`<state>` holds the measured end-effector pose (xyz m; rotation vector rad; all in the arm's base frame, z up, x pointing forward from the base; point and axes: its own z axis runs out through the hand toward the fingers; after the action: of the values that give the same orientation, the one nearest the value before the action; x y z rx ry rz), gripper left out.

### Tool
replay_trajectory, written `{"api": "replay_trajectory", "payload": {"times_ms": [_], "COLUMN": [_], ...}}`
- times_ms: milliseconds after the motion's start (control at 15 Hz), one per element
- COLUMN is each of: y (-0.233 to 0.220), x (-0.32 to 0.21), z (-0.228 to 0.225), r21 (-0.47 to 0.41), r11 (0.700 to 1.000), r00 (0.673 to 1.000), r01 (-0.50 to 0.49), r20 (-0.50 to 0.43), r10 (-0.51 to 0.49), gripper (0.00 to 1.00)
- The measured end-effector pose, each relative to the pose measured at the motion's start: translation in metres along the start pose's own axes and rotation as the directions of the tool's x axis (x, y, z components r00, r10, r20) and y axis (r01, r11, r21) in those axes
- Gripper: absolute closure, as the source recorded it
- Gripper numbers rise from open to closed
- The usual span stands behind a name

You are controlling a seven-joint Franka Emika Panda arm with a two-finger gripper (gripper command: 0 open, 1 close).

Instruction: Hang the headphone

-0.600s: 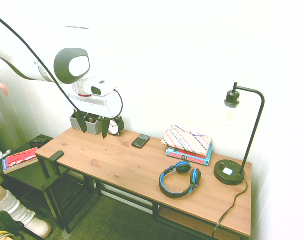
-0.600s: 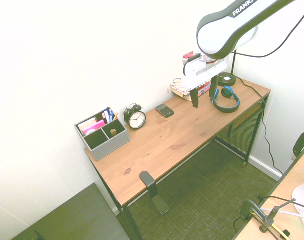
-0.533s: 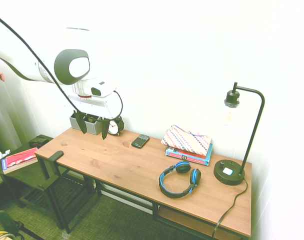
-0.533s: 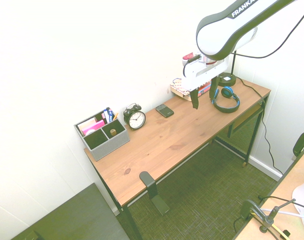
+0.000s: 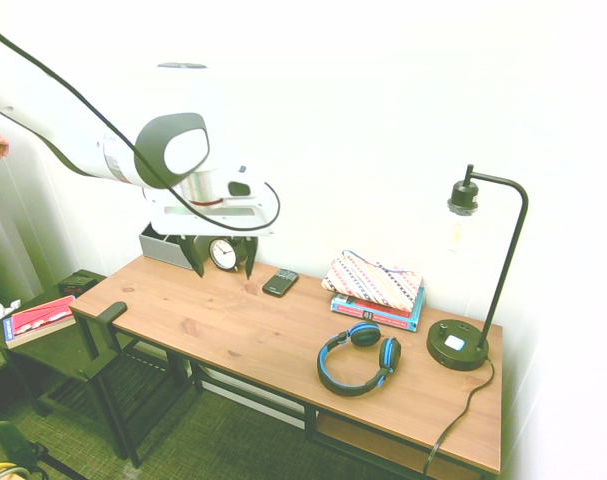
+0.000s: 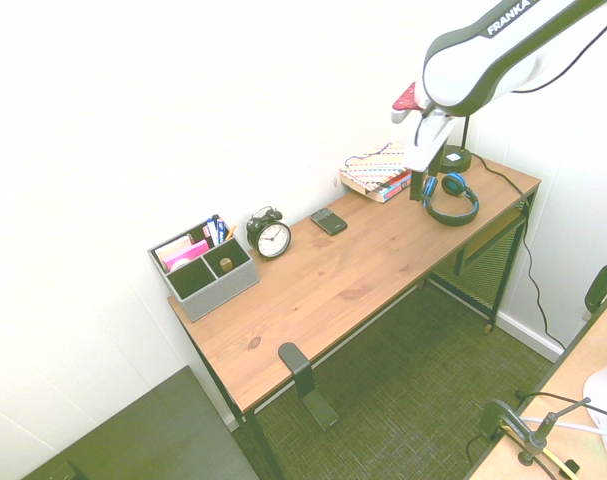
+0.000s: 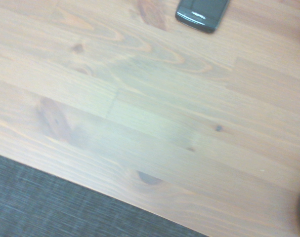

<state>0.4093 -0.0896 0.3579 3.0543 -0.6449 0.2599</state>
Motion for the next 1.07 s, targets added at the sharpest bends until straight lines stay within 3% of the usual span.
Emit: {"api": "replay_trajectory", "payload": {"times_ms": [267, 533, 600, 1067], "y": [0.075, 0.094, 0.095, 0.09], "x": [-0.006, 0.002, 0.009, 0.066], "z": [0.055, 0.119, 0.131, 0.167], "r21": [-0.04, -0.069, -0.077, -0.078], "r11": [0.998, 0.996, 0.995, 0.997], "r00": [0.999, 0.998, 0.998, 0.999], "r01": [0.051, 0.057, 0.06, -0.009], "r20": [-0.008, -0.008, -0.001, 0.033], "r10": [-0.051, -0.057, -0.06, 0.012], "gripper": [0.0, 0.0, 1.0, 1.0]}}
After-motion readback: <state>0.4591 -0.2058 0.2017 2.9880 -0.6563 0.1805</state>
